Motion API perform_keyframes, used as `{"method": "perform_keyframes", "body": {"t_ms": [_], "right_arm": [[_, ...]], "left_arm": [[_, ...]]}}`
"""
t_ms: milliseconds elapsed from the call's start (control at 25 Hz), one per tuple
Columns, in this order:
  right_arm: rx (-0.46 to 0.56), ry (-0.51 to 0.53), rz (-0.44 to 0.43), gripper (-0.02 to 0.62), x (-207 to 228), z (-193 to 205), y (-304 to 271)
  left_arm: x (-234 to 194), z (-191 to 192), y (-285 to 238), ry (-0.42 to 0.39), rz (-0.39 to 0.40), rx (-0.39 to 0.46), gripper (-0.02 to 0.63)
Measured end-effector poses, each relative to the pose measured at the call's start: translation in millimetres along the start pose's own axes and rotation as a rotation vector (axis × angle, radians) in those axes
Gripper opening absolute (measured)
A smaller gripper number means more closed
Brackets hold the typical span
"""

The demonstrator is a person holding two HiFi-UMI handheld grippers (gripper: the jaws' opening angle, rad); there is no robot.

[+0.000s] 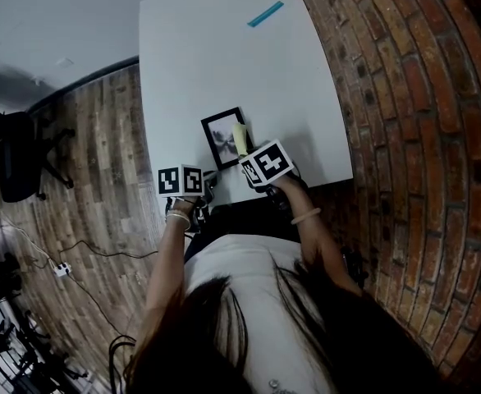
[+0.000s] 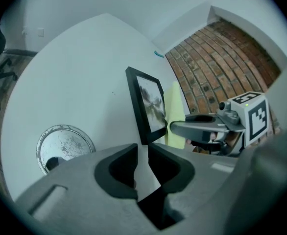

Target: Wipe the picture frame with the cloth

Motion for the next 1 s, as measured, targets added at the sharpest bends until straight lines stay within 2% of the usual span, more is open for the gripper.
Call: {"method": "perform_keyframes", "body": {"t_ms": [160,400,600,1000], "right_arm": [[-0.007,0.016,-0.012,0.040,-4,-1,-1],[-0.018,0.033,-0.029,0.040,-7,-5,-5],[-0.019,0.044,-0.039,0.040,-8,-4,-5],[-0.029,0.071,-0.068,0.040,-17,-4,-7]], "left_arm": [[5,0,1,0.010,0.002,0.009,0.115],[2,-3,2,0.039,-0.012,0.022,0.114],[2,-2,2,0.030,-0.045,0.031,0.083],[3,-3,2,0.039,-0.059,0.018,0.081]]}}
Point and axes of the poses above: the fingertips, and each gripper's own axes: y backward along the fingers, x to its right, z out of its underside, the point moved 8 cm from there along y, backward along the fingers, and after that the axes turned 5 degrees about x, right-handed, at the moved point
